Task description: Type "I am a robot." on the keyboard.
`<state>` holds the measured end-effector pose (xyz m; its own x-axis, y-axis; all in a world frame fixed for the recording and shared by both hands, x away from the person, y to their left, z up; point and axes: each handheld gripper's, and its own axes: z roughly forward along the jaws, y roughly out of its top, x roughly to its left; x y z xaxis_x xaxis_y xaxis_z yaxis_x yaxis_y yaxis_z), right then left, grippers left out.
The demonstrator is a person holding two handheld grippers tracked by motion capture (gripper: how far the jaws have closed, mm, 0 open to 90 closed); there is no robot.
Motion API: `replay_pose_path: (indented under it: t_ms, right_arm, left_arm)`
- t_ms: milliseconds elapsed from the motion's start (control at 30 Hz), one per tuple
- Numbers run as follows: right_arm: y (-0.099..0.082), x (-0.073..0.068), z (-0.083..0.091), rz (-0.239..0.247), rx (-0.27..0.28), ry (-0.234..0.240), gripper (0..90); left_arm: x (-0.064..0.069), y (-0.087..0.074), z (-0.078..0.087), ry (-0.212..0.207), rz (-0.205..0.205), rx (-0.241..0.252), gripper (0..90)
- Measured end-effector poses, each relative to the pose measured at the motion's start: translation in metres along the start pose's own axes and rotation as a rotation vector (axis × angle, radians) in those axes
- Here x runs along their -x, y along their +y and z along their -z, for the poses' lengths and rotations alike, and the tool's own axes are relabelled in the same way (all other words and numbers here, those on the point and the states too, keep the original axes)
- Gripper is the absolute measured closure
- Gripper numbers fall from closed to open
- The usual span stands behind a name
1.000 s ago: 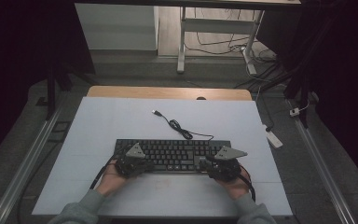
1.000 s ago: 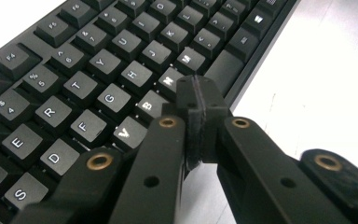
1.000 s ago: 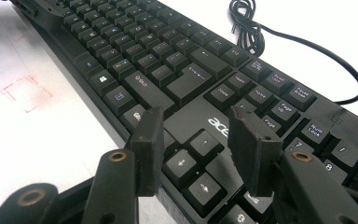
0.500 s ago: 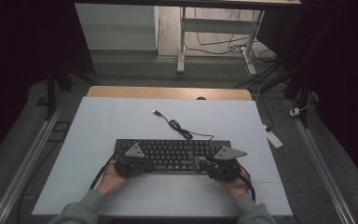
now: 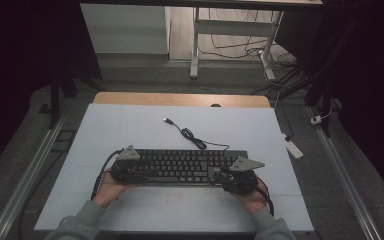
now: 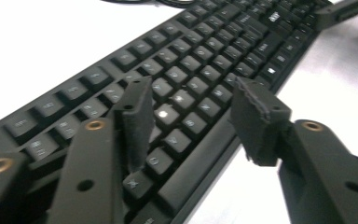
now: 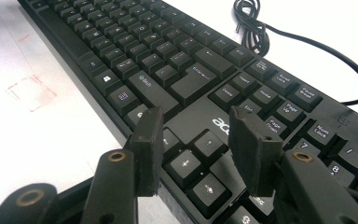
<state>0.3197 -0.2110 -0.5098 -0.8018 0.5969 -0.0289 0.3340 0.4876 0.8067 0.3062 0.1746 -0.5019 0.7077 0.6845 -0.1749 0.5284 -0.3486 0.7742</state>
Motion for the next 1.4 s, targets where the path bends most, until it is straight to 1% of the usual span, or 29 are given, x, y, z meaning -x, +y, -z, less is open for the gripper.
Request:
replay_pose_path:
  t_ms: [33, 100, 333, 467, 867, 1000, 1133, 1400]
  right_arm:
    - [0.000, 0.000, 0.000, -0.001, 0.003, 0.001, 55.6]
    - [0.000, 0.000, 0.000, -0.002, -0.003, -0.001, 55.4]
    - [0.000, 0.000, 0.000, -0.003, -0.001, -0.001, 55.2]
    - [0.000, 0.000, 0.000, -0.002, -0.001, -0.001, 55.2]
    - [0.000, 0.000, 0.000, -0.003, 0.002, 0.001, 55.2]
    - [0.001, 0.000, 0.000, -0.002, 0.005, 0.002, 55.2]
    - [0.001, 0.000, 0.000, -0.004, 0.007, 0.004, 55.2]
    - [0.001, 0.000, 0.000, -0.007, 0.008, 0.002, 55.2]
  left_arm:
    - [-0.001, 0.000, 0.001, 0.006, 0.008, 0.001, 44.9]
    - [-0.004, -0.001, 0.002, 0.013, 0.012, -0.002, 43.1]
    - [-0.009, -0.001, 0.007, 0.025, 0.040, 0.005, 40.3]
    - [-0.011, -0.002, 0.008, 0.029, 0.047, 0.005, 39.5]
    - [-0.012, -0.001, 0.010, 0.036, 0.048, 0.007, 38.7]
    - [-0.014, 0.000, 0.011, 0.049, 0.047, 0.006, 38.8]
    - [-0.014, 0.003, 0.011, 0.061, 0.041, 0.004, 39.1]
    - [-0.015, 0.008, 0.006, 0.080, 0.010, -0.016, 42.6]
